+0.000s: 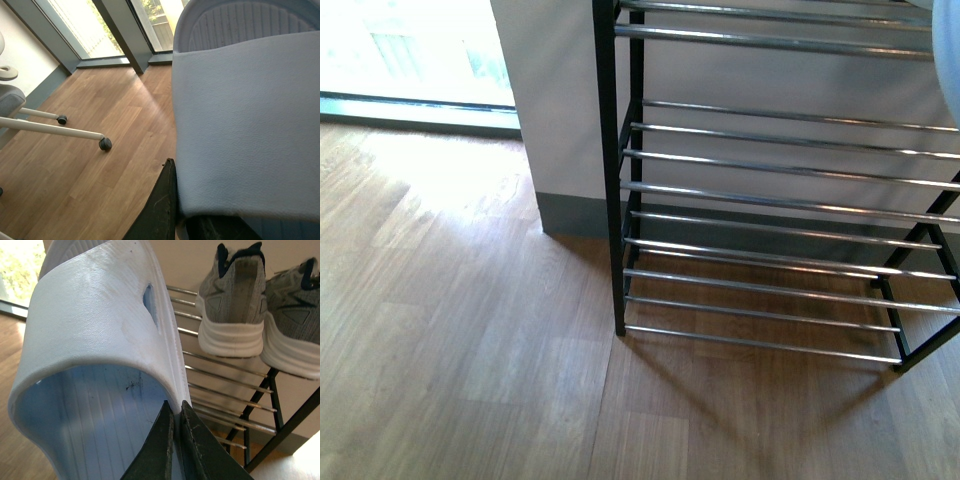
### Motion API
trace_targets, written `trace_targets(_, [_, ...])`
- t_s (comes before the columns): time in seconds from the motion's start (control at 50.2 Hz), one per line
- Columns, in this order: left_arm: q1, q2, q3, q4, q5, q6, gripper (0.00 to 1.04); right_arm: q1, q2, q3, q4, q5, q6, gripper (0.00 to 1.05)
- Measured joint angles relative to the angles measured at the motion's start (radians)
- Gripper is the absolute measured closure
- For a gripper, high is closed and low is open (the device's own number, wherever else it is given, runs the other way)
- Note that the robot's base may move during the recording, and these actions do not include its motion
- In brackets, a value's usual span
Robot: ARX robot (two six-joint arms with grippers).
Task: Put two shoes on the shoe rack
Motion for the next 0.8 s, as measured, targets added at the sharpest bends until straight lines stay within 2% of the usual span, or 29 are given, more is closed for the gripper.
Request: trace_targets(0.796, [0.000,0.002,0.000,0.000,-0.002,0.000,1.03,0.000,0.001,0.000,0.000,-0.001,0.000,1.03])
